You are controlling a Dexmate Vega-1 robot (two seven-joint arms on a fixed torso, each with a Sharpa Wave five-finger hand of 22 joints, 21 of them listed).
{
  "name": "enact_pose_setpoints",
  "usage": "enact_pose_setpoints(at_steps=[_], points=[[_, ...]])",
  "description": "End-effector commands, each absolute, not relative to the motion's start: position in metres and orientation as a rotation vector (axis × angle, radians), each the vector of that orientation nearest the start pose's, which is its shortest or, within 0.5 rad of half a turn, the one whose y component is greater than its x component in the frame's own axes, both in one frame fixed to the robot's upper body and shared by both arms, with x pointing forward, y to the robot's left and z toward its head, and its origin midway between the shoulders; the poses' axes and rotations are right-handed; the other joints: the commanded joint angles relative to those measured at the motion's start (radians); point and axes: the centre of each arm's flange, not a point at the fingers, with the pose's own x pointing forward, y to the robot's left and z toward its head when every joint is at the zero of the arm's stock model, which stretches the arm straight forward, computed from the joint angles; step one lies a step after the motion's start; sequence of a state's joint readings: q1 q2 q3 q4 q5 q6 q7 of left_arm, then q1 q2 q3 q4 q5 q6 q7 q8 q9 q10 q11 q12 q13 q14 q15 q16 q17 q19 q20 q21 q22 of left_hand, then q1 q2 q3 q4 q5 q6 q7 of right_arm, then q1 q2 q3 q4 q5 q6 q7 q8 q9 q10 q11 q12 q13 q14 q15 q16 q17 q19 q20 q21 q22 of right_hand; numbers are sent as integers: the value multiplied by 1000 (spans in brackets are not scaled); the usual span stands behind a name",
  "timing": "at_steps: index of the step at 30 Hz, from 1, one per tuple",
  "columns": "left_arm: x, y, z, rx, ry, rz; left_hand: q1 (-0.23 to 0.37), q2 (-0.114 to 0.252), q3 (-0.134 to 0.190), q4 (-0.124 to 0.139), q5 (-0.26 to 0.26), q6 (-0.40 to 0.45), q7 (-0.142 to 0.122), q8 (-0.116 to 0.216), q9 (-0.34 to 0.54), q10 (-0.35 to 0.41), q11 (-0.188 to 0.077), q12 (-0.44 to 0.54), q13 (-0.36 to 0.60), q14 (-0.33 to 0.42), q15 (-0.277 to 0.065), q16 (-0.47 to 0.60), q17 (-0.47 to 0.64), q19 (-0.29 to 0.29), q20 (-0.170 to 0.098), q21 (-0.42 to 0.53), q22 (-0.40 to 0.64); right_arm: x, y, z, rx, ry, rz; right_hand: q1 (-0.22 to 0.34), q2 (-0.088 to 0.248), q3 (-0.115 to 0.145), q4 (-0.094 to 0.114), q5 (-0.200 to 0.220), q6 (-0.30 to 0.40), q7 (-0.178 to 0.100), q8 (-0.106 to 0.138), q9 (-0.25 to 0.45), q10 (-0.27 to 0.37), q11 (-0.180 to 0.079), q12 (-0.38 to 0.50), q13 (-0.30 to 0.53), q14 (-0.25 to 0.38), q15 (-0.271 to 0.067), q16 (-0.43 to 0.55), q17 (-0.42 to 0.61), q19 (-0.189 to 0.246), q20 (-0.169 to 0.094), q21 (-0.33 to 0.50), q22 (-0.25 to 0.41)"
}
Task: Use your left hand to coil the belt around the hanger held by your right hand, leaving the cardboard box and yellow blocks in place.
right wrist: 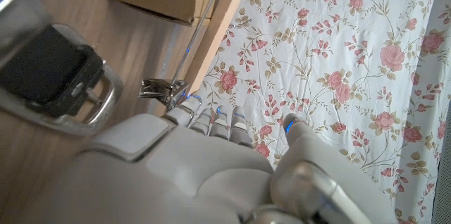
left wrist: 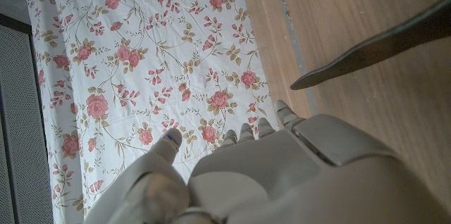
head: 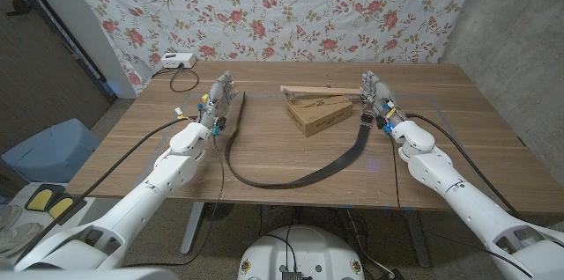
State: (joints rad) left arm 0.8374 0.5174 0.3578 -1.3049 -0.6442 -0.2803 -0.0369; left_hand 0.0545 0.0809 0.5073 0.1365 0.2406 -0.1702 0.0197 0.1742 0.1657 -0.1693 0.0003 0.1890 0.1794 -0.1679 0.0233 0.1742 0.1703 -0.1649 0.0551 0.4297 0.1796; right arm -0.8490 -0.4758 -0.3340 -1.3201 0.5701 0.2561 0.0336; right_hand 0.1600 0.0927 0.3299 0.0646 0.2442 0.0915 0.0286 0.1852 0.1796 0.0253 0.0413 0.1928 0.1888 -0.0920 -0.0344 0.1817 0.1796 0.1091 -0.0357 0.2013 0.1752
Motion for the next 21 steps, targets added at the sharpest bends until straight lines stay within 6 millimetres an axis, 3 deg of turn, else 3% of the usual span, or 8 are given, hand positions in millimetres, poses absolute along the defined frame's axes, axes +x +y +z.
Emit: enact_pose_setpoints(at_steps=[1,5,11,18,19,21], points=[[648,301,-17,-19,-609,-183,1,40,6,-1,6,-166,1,5,5,-162,0,7,1,-147,2,7,2,-4,0,3,4,653,-272,-4,-184,-610,180,14,-1,7,-7,6,8,2,5,2,2,13,8,1,-7,5,8,1,11,2,5,2],[647,301,-19,-31,-613,-170,1,40,6,-1,6,-164,0,6,5,-159,1,8,1,-143,3,8,2,-2,3,3,4,653,-270,8,-244,-643,174,25,-8,8,-19,5,7,3,5,2,6,15,9,1,-5,9,8,0,13,6,4,1],[642,299,-25,-29,-604,-164,2,38,4,-2,6,-154,1,9,5,-150,3,11,1,-133,6,11,2,3,7,1,4,644,-269,25,-362,-702,123,79,-16,24,-70,2,26,-3,14,2,28,22,15,1,13,16,11,-1,26,13,5,0],[636,298,-31,-33,-607,-157,3,36,3,-3,6,-142,1,12,5,-140,6,14,1,-126,5,11,2,11,8,1,4,631,-273,39,-488,-755,46,202,7,79,-170,-19,57,-25,21,3,61,18,18,1,49,18,14,-1,53,19,6,-1],[636,298,-31,-35,-607,-155,3,36,2,-3,6,-141,1,12,5,-137,10,15,1,-125,5,12,2,12,9,0,4,630,-274,41,-509,-760,35,233,15,95,-194,-28,64,-28,22,3,68,20,18,1,57,22,15,-1,60,20,7,-1],[634,298,-32,-36,-607,-156,3,36,2,-4,6,-136,1,13,5,-136,7,16,1,-122,7,12,2,14,9,0,4,627,-277,45,-557,-760,9,246,17,101,-204,-31,68,-30,22,3,71,17,18,1,60,22,14,-1,64,24,7,-1]])
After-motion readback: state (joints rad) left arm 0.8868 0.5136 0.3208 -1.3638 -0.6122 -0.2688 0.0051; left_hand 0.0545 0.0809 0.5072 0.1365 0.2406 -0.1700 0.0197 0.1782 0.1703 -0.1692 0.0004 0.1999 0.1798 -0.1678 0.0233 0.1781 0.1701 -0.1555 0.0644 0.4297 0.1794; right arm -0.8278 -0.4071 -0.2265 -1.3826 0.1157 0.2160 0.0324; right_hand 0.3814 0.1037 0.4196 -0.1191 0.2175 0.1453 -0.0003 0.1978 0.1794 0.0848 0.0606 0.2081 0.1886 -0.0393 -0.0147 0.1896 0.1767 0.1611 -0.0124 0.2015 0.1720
